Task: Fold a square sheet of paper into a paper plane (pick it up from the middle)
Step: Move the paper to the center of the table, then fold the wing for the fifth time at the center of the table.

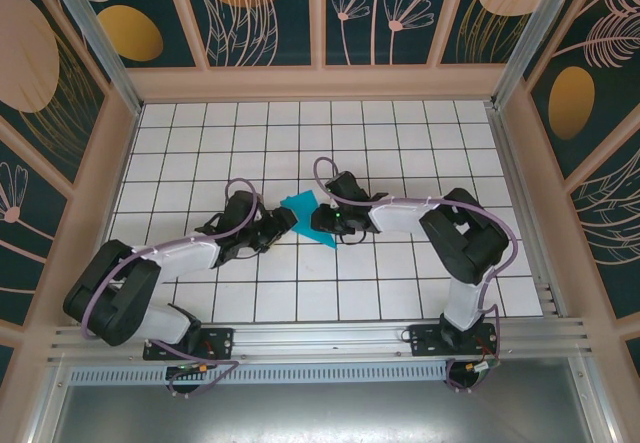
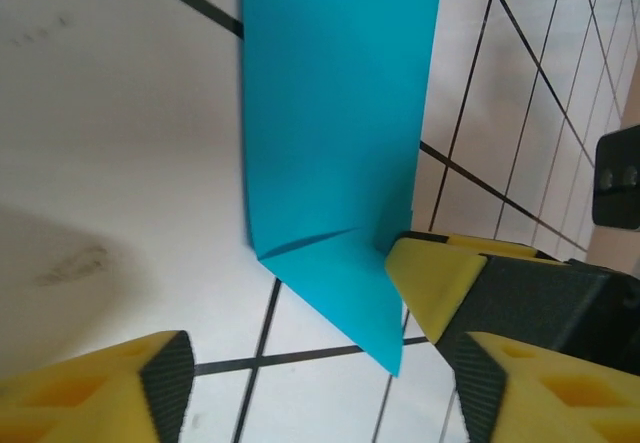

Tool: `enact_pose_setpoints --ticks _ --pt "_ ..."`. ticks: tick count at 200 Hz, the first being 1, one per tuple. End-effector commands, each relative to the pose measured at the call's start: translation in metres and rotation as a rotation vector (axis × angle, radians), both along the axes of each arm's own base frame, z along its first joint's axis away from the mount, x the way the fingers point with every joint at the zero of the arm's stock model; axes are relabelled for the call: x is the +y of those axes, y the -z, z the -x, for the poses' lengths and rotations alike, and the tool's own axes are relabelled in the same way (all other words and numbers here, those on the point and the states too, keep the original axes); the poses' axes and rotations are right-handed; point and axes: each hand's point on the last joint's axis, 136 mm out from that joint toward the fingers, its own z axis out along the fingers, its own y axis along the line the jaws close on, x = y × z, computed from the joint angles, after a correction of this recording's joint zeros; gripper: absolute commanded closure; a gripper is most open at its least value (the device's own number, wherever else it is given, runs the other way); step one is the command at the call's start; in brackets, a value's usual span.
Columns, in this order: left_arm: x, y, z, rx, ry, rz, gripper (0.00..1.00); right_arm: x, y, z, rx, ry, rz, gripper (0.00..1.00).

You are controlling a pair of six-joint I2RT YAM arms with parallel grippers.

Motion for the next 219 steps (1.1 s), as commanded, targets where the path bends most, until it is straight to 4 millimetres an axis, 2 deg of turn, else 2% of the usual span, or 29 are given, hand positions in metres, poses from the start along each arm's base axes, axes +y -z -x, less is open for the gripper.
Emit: enact_pose_setpoints --ticks 1,29,92,129,172,191,219 --pt "-0.017 -0.011 -0.005 -0.010 0.013 0.079 0.35 -0.015 0.020 0.010 0.073 0.024 -0.008 0.66" --pt "-0.023 -0.006 -0.005 0.010 0.009 0.091 0.36 -0.025 0.019 0.012 0.101 0.040 -0.068 0.66" --pt "-0.022 0.005 -0.016 0.033 -0.058 0.084 0.52 -0.034 0.020 0.016 0.153 0.056 -0.168 0.66" --pt "-0.024 0.015 -0.019 0.055 -0.049 0.063 0.54 -0.038 0.023 0.018 0.166 0.060 -0.176 0.67" --pt "-0.032 0.011 -0.026 0.034 -0.013 0.064 0.60 -0.039 0.023 0.019 0.175 0.062 -0.190 0.67" --pt "-0.032 0.016 -0.025 0.046 -0.011 0.049 0.60 -0.039 0.022 0.019 0.176 0.061 -0.191 0.67" --pt "-0.029 0.021 -0.024 0.061 -0.020 0.026 0.54 -0.039 0.022 0.018 0.174 0.061 -0.188 0.67"
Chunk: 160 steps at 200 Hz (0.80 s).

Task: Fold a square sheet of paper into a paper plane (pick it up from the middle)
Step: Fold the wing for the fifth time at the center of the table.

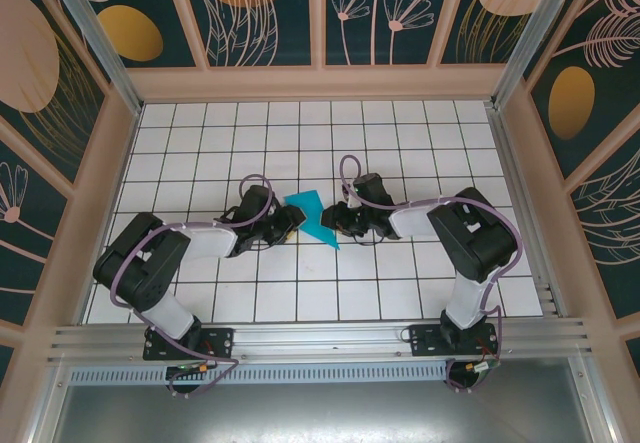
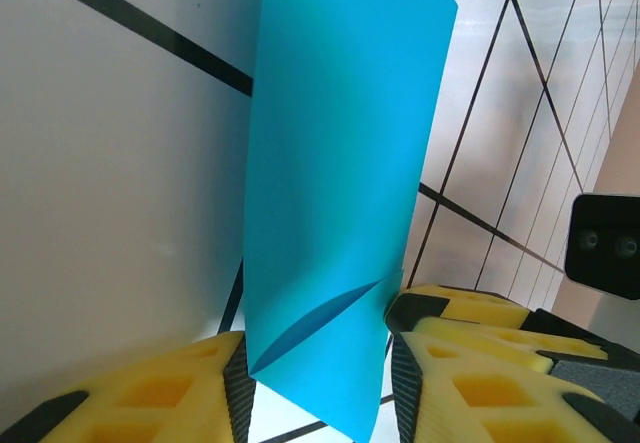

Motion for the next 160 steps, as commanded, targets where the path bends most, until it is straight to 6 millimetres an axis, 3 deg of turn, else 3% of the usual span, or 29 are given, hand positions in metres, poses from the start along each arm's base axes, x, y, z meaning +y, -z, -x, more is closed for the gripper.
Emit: enact_pose_setpoints --ticks 1,21,53,90,129,160 --pt "0.000 0.004 0.000 0.004 0.009 -0.023 0.53 -0.023 0.028 0.018 0.107 0.028 0.088 0.67" --pt "-0.001 0.003 -0.002 -0.004 0.013 -0.023 0.52 -0.023 0.029 0.018 0.108 0.028 0.089 0.67" --pt "-0.017 -0.009 -0.004 -0.040 0.062 0.062 0.63 -0.021 0.026 0.018 0.098 0.015 0.074 0.67" --pt "-0.017 -0.007 0.000 -0.039 0.083 0.064 0.72 -0.011 0.006 0.012 0.026 -0.025 0.024 0.64" --pt "-0.020 -0.006 0.002 -0.036 0.097 0.077 0.85 -0.008 -0.007 0.005 -0.055 -0.051 0.018 0.55" --pt "-0.019 -0.006 0.002 -0.037 0.096 0.076 0.95 -0.009 -0.025 -0.011 -0.176 -0.064 0.057 0.54"
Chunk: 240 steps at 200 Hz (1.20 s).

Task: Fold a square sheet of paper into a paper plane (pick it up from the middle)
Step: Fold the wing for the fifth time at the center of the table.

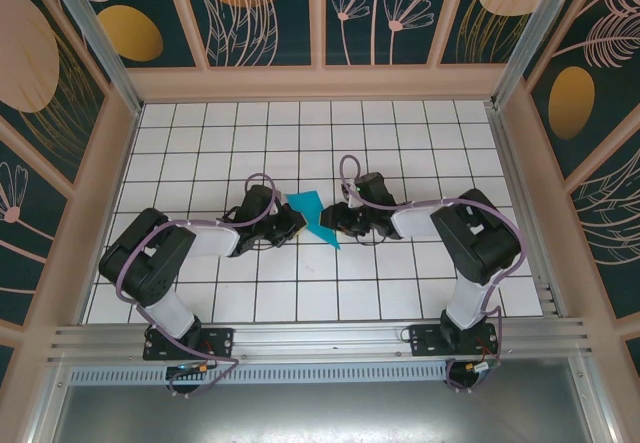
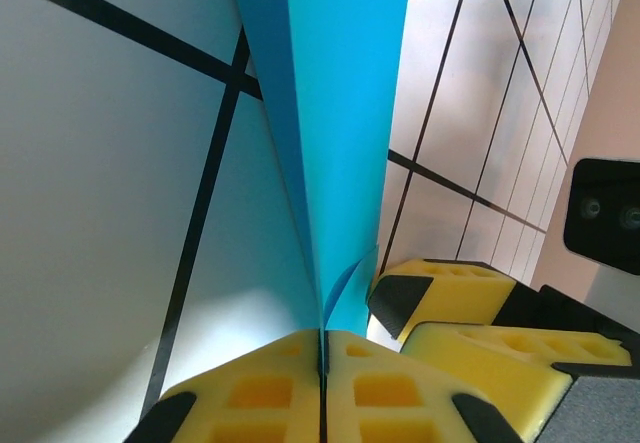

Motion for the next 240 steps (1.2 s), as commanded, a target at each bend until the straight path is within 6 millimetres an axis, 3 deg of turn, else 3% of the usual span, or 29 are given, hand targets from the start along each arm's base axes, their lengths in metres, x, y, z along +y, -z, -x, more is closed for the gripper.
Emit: enact_pose_setpoints --ticks 1,25,50,87,146,240 --pt "-0.005 -0.004 -0.001 -0.020 0.018 0.019 0.95 -0.007 -0.019 -0.015 -0.133 -0.007 0.049 0.54" --pt "-0.005 -0.008 -0.002 -0.023 0.014 0.025 0.98 -0.015 -0.044 -0.025 -0.349 0.007 0.135 0.53" --pt "-0.006 -0.011 -0.003 -0.022 0.011 0.028 0.98 -0.020 -0.054 -0.019 -0.544 -0.046 0.237 0.51" --pt "-0.007 -0.014 -0.004 -0.017 0.007 0.036 0.99 -0.013 -0.045 -0.001 -0.778 -0.157 0.389 0.51" --pt "-0.008 -0.013 -0.004 -0.004 0.001 0.037 0.99 0.010 -0.016 0.023 -0.919 -0.317 0.494 0.55" --pt "-0.009 -0.015 -0.005 0.004 -0.002 0.042 0.99 0.027 0.006 0.024 -0.996 -0.376 0.544 0.56"
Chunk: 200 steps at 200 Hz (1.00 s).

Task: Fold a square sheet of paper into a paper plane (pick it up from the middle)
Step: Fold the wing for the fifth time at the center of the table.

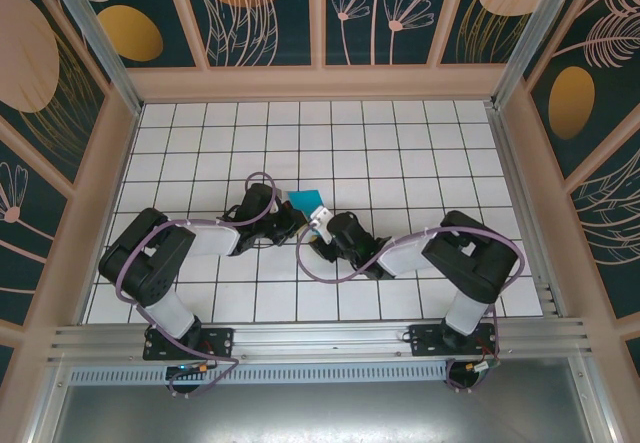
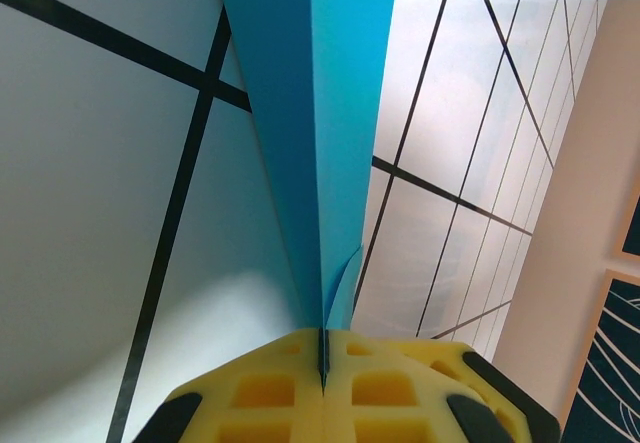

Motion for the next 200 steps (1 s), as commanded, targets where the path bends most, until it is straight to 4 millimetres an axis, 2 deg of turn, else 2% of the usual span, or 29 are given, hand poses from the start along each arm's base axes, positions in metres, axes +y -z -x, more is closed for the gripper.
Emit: enact_pose_setpoints --ticks 1,20,65,84,103,122,146,169,200 --pt "-0.006 -0.010 -0.002 0.000 0.006 0.024 0.99 0.008 0.000 -0.005 -0.053 -0.019 0.010 0.56" --pt "-0.006 -0.010 -0.002 0.002 0.006 0.024 1.00 0.011 0.004 -0.004 -0.054 -0.031 0.012 0.61" --pt "-0.006 -0.010 -0.001 0.007 0.008 0.023 1.00 0.009 0.004 -0.006 -0.071 -0.016 0.010 0.64" --pt "-0.006 -0.010 -0.001 0.009 0.010 0.022 0.99 0.009 0.003 -0.008 -0.077 -0.013 0.010 0.68" --pt "-0.007 -0.013 -0.002 0.005 0.011 0.025 0.96 0.009 0.004 -0.008 -0.071 -0.012 0.011 0.78" --pt "-0.006 -0.018 -0.005 -0.010 0.012 0.013 0.90 0.007 0.005 -0.007 -0.056 -0.014 0.007 0.88" --pt "0.005 -0.028 -0.015 -0.035 -0.011 -0.010 0.76 0.006 0.000 -0.005 -0.025 -0.019 -0.023 0.96" --pt "0.030 -0.038 -0.028 -0.060 -0.069 -0.033 0.64 0.006 -0.007 -0.004 0.033 -0.031 -0.079 1.00" --pt "0.065 -0.052 -0.039 -0.104 -0.149 -0.095 0.50 0.011 -0.014 -0.002 0.157 -0.050 -0.168 1.00"
